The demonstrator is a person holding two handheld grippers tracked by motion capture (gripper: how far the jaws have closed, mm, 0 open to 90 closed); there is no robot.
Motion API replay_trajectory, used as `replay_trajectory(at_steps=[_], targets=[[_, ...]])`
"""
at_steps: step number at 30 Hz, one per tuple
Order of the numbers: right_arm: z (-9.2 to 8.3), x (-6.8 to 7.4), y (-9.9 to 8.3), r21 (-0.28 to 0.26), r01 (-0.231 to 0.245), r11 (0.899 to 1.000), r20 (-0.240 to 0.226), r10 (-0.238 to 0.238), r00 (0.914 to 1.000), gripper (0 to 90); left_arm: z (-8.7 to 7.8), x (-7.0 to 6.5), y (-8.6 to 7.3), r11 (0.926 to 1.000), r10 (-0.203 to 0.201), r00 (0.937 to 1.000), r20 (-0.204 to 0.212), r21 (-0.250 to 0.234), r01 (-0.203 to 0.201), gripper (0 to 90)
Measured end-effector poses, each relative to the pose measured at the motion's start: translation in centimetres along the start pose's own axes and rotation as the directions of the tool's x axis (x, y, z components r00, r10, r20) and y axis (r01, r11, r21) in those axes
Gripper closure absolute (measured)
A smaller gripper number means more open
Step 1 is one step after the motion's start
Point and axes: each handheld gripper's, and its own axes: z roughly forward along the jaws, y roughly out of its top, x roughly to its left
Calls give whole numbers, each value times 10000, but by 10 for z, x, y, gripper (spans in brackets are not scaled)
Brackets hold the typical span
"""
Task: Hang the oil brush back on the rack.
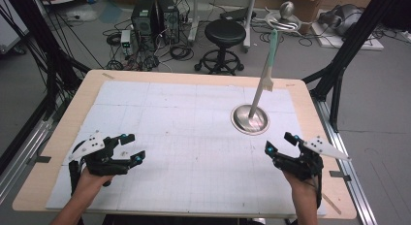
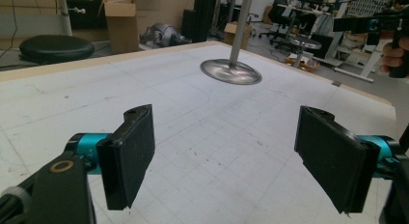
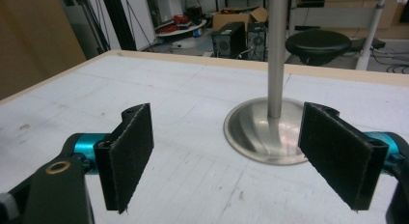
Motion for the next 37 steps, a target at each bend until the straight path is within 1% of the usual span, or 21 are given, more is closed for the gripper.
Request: replay_trajectory(at_steps=[4,8,10,11,12,13,14,16,19,27,33,37], targets=[[-4,6,-15,-132,176,9998,-139,-178,9997,190,-2,0,-2,9999,-104,9999,-17,-118,104,224],[-6,9,-27,284,312,9991,-334,-303,9990,190,-4,0,-3,9996,-207,9998,-44,-196,206,224],[-8,11,-30,346,247,9991,-448,-232,9987,190,-5,0,-3,9993,-272,9996,-68,-245,270,224],[-9,13,-31,396,177,9991,-499,-157,9986,191,-6,0,-3,9991,-334,9994,-64,-262,332,223],[-9,14,-31,388,237,9990,-520,-217,9984,191,-6,0,-3,9989,-379,9993,-74,-280,377,223],[-9,15,-30,375,241,9990,-530,-221,9984,190,-7,0,-3,9991,-342,9994,-66,-270,340,224],[-9,15,-29,307,227,9993,-525,-210,9984,190,-8,-1,-4,9987,-396,9992,-79,-331,394,223],[-10,17,-28,250,183,9995,-544,-169,9984,190,-10,-1,-4,9991,-364,9993,-59,-232,362,223],[-12,19,-28,201,253,9995,-498,-242,9985,191,-10,-2,-4,9988,-411,9992,-30,-277,410,224],[-13,15,-30,228,169,9996,-400,-160,9991,190,-9,-2,-5,9988,-455,9989,-113,-183,453,224],[-13,15,-30,246,172,9995,-347,-163,9993,190,-8,-2,-5,9986,-517,9986,-94,-146,515,224],[-13,14,-30,313,141,9994,-328,-131,9994,190,-8,-1,-6,9985,-544,9984,-163,-118,542,223]])
